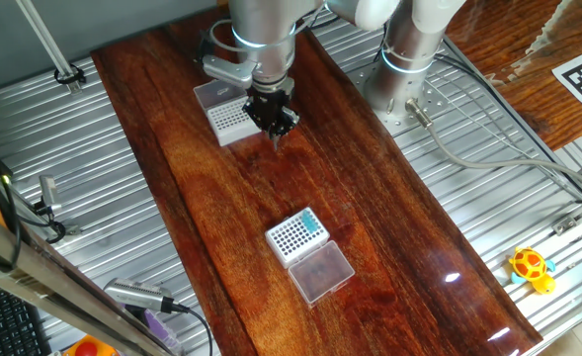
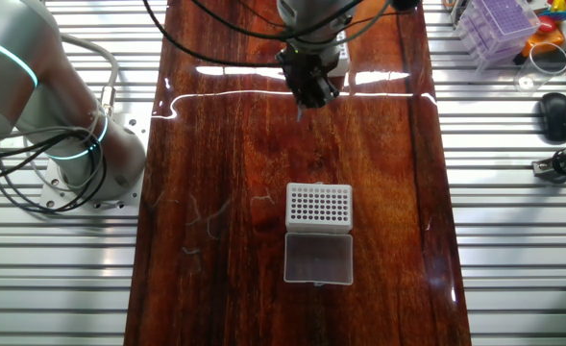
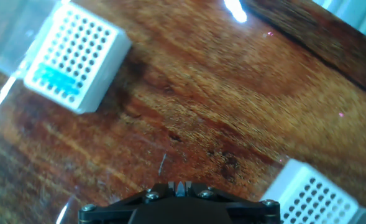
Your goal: Transfer all medium pipette tips from one holder to another
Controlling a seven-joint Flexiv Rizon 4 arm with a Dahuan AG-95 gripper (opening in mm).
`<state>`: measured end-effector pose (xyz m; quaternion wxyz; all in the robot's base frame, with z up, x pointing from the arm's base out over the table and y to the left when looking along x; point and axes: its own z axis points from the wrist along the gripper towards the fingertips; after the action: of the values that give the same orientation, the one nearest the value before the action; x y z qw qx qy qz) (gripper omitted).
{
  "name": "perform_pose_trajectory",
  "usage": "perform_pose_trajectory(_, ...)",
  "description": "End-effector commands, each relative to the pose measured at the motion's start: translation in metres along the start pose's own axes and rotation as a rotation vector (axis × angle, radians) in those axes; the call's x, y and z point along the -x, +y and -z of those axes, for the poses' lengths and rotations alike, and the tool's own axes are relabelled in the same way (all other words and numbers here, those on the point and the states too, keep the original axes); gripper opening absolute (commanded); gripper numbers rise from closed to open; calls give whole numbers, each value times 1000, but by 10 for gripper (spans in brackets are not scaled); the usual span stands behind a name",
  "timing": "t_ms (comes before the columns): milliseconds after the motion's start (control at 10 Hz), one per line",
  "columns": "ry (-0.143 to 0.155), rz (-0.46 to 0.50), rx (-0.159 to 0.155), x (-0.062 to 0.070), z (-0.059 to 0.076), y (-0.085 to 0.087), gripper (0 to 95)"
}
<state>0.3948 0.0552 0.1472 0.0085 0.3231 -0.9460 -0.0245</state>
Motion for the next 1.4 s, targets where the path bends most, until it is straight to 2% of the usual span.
perform_pose_trajectory(100,1,-58,4,0,0,0,0)
perform_pose_trajectory(200,-4,-63,15,5,-1,1,0)
perform_pose_trajectory(400,-10,-98,31,43,-7,17,0)
perform_pose_trajectory(500,-21,-135,46,72,-11,35,0)
perform_pose_trajectory(600,-23,-174,44,98,-15,57,0)
perform_pose_trajectory(700,-22,-209,36,119,-20,79,0)
perform_pose_trajectory(800,-25,-232,29,134,-26,97,0)
perform_pose_trajectory(1000,-36,-244,26,144,-32,112,0)
perform_pose_trajectory(1400,-44,-283,21,149,-32,125,0)
